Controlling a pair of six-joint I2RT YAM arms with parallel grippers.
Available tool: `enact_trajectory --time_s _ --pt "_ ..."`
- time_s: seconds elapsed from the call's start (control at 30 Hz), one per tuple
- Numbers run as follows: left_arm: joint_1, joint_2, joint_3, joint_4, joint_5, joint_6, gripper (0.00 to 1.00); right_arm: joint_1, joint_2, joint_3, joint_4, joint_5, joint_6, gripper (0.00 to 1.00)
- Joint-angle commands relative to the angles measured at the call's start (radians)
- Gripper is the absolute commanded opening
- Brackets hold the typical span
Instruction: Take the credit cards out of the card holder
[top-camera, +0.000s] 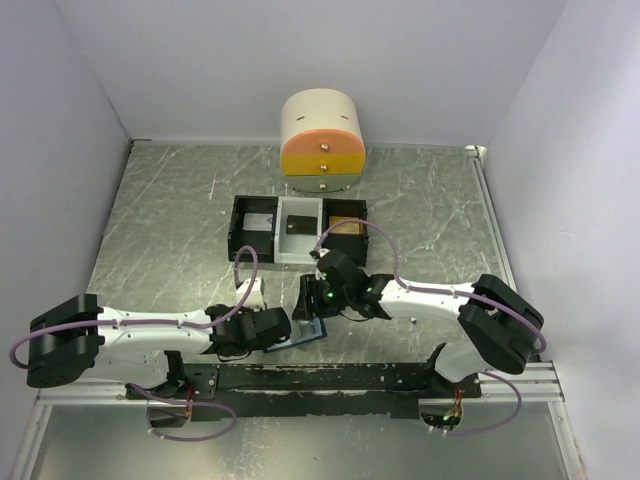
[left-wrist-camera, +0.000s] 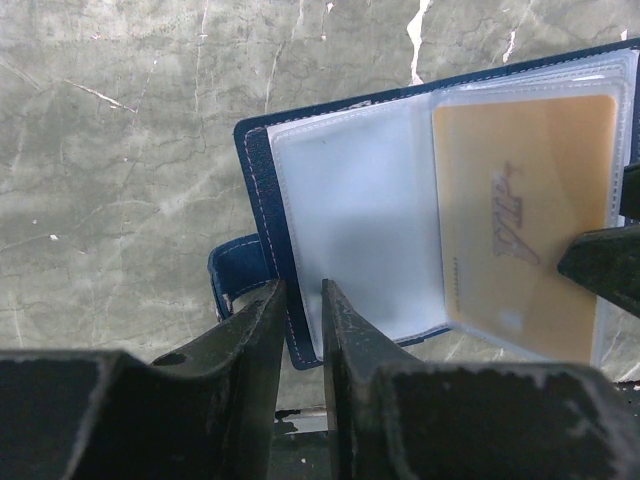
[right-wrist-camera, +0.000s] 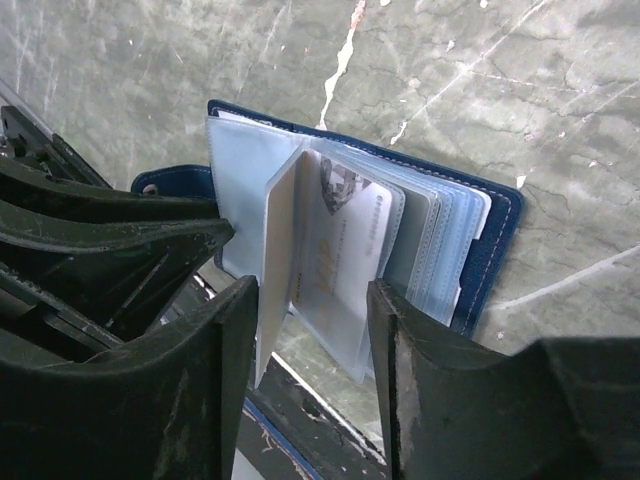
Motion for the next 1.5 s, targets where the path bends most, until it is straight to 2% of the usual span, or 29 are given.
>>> enact_trajectory --time_s 0.0,0.33,0.7,1.0,1.2,1.47 --pt "-0.007 0.010 -0.017 0.054 0.017 -0.007 0.31 0.010 0.007 0.010 0.019 -0.021 -0.004 0.50" --pt "-0.008 0.013 -0.025 0.067 0.018 -0.008 0.31 0.010 0.008 -0.008 0.080 -0.077 0.000 0.60" --pt "-0.008 -0.004 -0.025 0.049 0.009 -0.018 0.31 0.010 -0.019 -0.002 0.042 -0.026 -0.013 0.64" --pt "-0.008 -0.018 -0.039 0.068 0.013 -0.016 0.32 0.013 0.000 -0.004 0.065 -0.069 -0.019 0.70" --pt "-0.009 -0.020 -0.032 0.049 0.008 -0.026 0.31 0.014 -0.025 0.015 0.013 -0.009 -0.030 0.69" --pt "-0.012 -0.080 -0.040 0.008 -0.014 -0.048 0.32 0.014 -0.144 0.027 -0.099 0.195 -0.026 0.67"
